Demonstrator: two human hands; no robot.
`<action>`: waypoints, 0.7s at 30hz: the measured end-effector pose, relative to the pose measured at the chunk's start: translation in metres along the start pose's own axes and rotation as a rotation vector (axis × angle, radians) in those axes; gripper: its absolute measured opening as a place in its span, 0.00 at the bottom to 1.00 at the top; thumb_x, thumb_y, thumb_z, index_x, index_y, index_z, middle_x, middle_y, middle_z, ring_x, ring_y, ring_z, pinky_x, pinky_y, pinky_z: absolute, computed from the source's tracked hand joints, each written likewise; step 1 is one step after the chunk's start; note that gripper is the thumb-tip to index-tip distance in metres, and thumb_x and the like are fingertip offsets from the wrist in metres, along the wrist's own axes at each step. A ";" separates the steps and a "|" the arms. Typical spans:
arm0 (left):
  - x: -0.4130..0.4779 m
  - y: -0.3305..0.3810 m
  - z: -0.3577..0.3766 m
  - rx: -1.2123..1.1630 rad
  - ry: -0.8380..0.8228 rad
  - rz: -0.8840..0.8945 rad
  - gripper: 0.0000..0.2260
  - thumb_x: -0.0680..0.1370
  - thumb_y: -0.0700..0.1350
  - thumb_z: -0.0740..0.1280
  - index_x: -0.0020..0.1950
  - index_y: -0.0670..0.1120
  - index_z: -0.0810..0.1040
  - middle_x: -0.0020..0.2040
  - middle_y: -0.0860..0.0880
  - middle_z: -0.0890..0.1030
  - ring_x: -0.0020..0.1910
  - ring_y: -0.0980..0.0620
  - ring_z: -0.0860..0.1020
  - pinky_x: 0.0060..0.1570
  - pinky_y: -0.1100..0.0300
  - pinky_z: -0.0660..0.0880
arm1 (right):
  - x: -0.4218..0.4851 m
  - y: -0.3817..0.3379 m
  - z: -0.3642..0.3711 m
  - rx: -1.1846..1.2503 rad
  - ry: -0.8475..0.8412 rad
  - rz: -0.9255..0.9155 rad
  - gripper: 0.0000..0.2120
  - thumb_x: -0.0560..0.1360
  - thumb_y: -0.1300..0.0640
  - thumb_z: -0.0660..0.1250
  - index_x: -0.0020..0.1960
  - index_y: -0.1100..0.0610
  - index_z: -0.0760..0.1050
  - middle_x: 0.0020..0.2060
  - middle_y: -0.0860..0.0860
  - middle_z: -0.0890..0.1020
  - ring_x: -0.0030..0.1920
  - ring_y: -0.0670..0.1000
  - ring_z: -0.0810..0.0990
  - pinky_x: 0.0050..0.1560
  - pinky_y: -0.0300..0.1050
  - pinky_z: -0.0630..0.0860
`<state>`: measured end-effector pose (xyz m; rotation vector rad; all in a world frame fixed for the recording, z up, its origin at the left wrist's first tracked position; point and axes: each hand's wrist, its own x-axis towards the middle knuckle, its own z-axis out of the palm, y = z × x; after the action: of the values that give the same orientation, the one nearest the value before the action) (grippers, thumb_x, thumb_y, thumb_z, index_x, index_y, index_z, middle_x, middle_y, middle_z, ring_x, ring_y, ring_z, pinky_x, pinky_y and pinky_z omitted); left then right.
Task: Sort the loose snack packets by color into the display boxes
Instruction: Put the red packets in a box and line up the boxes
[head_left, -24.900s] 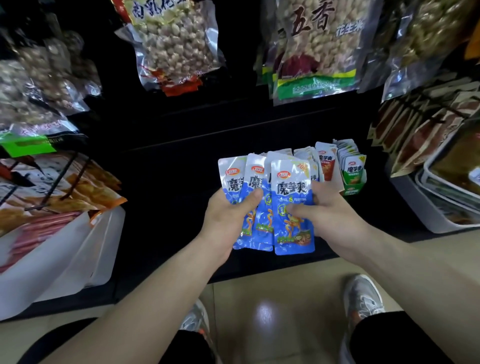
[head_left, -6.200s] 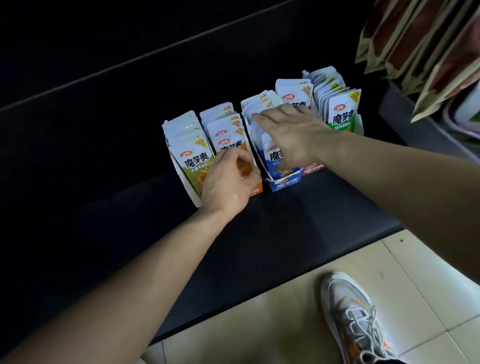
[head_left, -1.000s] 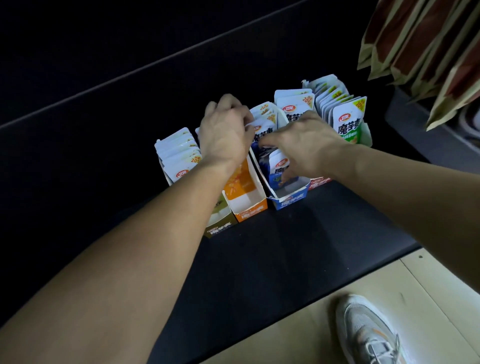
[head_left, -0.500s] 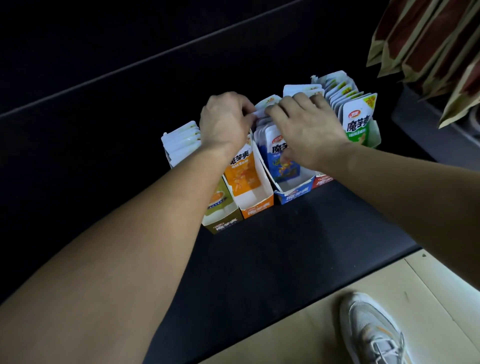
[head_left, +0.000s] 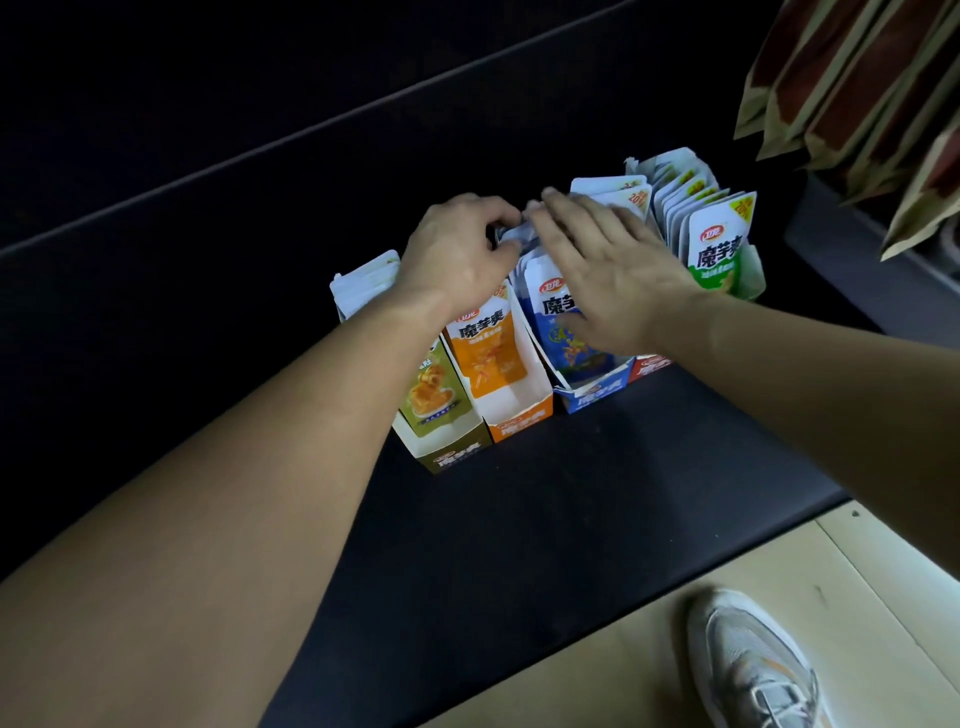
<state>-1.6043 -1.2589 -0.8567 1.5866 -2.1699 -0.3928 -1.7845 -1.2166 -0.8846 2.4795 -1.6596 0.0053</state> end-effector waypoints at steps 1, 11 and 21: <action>0.000 0.000 0.000 -0.010 -0.006 0.000 0.12 0.79 0.49 0.67 0.63 0.54 0.81 0.53 0.55 0.76 0.52 0.53 0.78 0.52 0.59 0.75 | -0.006 -0.002 0.000 -0.011 0.044 0.030 0.51 0.73 0.41 0.70 0.81 0.59 0.42 0.79 0.59 0.53 0.78 0.60 0.54 0.75 0.60 0.57; 0.000 0.000 0.003 -0.042 0.033 -0.024 0.10 0.77 0.50 0.71 0.58 0.53 0.83 0.46 0.55 0.75 0.41 0.55 0.75 0.45 0.61 0.73 | -0.022 0.005 0.006 0.017 0.072 0.088 0.48 0.71 0.37 0.72 0.80 0.55 0.52 0.74 0.58 0.63 0.72 0.63 0.63 0.69 0.61 0.66; -0.012 0.014 0.002 -0.060 0.061 -0.096 0.14 0.79 0.50 0.69 0.64 0.51 0.80 0.50 0.52 0.79 0.48 0.53 0.78 0.52 0.58 0.76 | -0.066 0.026 0.012 0.239 0.273 0.248 0.25 0.78 0.44 0.60 0.68 0.59 0.70 0.59 0.58 0.76 0.59 0.63 0.75 0.58 0.59 0.73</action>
<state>-1.6132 -1.2430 -0.8539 1.6528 -2.0238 -0.4293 -1.8347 -1.1672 -0.8994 2.2775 -1.9215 0.5750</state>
